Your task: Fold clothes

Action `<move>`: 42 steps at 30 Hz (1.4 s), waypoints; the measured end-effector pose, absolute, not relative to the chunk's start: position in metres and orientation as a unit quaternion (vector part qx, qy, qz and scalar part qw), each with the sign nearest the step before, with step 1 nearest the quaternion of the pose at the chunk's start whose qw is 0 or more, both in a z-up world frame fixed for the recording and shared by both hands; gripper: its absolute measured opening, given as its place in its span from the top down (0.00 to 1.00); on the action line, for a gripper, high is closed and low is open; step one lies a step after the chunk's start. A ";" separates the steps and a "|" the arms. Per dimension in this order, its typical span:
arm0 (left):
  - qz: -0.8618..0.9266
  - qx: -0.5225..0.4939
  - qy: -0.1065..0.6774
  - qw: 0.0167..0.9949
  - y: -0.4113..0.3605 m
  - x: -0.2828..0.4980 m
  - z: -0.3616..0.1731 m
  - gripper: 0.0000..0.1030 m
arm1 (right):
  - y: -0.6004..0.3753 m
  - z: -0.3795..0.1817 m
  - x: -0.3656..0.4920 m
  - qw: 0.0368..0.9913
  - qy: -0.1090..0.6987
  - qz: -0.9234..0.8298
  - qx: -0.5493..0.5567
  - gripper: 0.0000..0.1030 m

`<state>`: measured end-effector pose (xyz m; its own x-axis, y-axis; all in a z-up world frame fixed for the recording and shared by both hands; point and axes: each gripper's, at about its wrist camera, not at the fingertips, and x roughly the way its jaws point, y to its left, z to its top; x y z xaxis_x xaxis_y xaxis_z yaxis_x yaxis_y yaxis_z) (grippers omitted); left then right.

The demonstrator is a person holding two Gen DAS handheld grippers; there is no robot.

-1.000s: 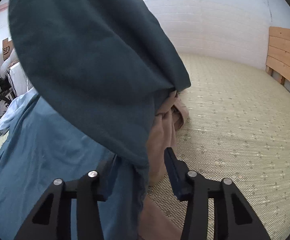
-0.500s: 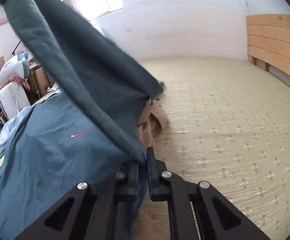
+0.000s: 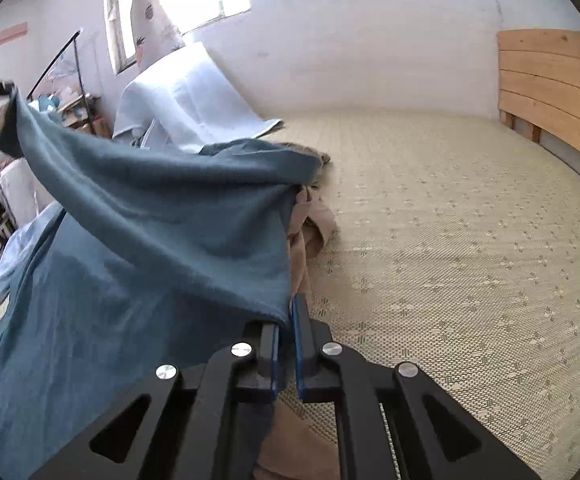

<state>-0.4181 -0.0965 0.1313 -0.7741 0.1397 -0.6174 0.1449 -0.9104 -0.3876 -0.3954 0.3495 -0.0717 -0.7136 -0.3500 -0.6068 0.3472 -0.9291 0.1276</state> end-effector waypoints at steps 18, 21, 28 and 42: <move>-0.915 0.309 0.207 -0.158 -0.078 -0.377 0.139 0.99 | 0.364 0.002 -0.523 0.165 -0.180 -0.873 0.423 0.47; -0.913 0.306 0.205 -0.174 -0.079 -0.374 0.144 0.99 | 0.348 -0.016 -0.552 0.136 -0.168 -0.860 0.462 0.49; -0.911 0.315 0.198 -0.180 -0.085 -0.374 0.134 0.99 | 0.313 -0.030 -0.582 0.103 -0.095 -0.860 0.490 0.98; -0.900 0.345 0.223 -0.148 -0.120 -0.382 0.088 0.99 | 0.282 0.009 -0.600 0.059 0.018 -0.885 0.462 0.98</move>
<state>-0.3817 -0.1195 0.0879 -0.7185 0.4204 -0.5540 -0.1132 -0.8567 -0.5032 -0.6005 0.2816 0.0094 -0.5662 -0.0881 -0.8196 0.1208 -0.9924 0.0233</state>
